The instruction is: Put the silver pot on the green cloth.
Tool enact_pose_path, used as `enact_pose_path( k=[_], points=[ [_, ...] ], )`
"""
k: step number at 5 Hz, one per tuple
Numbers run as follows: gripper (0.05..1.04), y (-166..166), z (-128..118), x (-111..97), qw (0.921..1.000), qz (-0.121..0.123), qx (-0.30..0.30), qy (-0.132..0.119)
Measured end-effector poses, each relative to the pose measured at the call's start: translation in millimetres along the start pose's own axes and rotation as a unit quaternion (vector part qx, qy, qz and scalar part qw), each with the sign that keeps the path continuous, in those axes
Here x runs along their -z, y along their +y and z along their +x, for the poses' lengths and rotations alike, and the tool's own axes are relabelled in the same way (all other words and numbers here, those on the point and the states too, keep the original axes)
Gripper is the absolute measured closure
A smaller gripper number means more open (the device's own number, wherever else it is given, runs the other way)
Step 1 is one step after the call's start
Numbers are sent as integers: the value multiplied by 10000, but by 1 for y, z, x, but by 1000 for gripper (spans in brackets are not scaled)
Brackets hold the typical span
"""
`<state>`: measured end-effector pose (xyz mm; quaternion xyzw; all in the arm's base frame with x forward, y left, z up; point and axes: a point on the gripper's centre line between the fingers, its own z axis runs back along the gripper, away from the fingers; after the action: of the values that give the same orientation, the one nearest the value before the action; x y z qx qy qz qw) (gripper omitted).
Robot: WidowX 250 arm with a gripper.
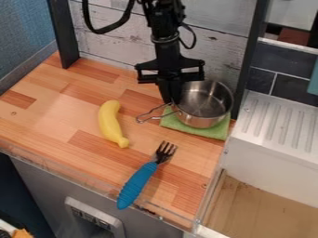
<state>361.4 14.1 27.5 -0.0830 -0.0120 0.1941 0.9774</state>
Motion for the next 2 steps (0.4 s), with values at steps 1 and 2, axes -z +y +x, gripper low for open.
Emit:
enact_pose_path(
  k=[1,2],
  points=[
    [985,2,1,6,10000,59,12,36],
    [811,2,-2,9,9996,223,10,187]
  ],
)
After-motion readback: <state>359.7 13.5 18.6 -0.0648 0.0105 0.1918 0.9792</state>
